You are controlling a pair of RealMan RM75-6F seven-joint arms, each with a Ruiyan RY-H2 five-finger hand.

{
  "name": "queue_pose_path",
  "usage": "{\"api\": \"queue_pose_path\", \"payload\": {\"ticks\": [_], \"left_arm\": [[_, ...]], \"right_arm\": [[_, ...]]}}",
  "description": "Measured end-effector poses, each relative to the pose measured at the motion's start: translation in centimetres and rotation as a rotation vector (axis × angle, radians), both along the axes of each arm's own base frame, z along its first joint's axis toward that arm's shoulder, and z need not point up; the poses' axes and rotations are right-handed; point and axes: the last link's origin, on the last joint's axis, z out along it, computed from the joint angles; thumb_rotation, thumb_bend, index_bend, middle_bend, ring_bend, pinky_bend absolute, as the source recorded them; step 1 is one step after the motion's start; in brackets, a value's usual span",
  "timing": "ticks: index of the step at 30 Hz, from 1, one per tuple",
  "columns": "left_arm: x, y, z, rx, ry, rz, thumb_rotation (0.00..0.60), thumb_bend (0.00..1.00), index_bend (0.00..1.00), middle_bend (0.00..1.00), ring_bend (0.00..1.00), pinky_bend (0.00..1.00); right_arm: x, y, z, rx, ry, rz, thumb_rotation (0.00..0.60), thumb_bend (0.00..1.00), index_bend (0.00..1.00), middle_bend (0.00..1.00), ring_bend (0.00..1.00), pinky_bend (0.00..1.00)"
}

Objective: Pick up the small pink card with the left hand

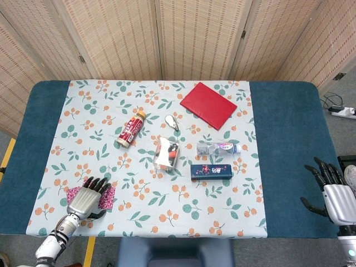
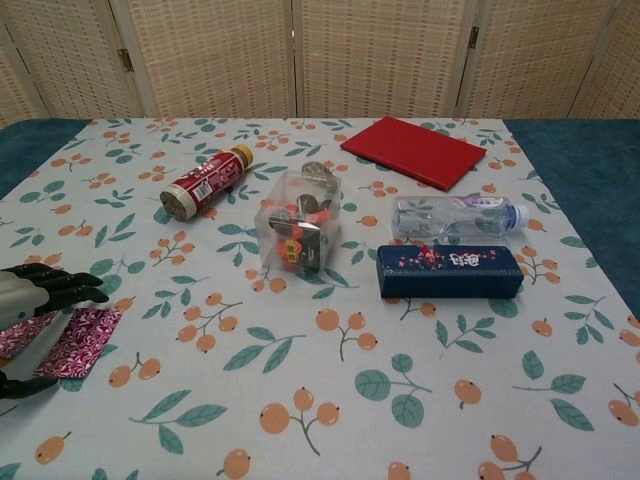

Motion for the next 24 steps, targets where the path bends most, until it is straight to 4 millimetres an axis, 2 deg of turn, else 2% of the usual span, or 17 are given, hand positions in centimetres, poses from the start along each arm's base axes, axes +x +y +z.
{"api": "queue_pose_path", "payload": {"ticks": [14,21,24], "left_arm": [[-0.22,0.20,-0.13,-0.011,0.012,0.019,0.408,0.36,0.11,0.00,0.00,0.00],[-0.21,0.25,-0.18,0.000,0.005,0.019,0.488,0.36,0.21,0.00,0.00,0.00],[-0.22,0.24,-0.05,0.012,0.000,0.019,0.499,0.36,0.23,0.00,0.00,0.00]], "right_arm": [[-0.16,0.04,-0.07,0.001,-0.001,-0.004,0.600,0.27,0.15,0.05,0.03,0.00],[-0.13,-0.04,-0.09,0.002,-0.002,-0.002,0.600,0.27,0.15,0.05,0.03,0.00],[-0.14,-0.02,-0.05,0.001,-0.002,-0.002,0.600,0.27,0.15,0.05,0.03,0.00]]}}
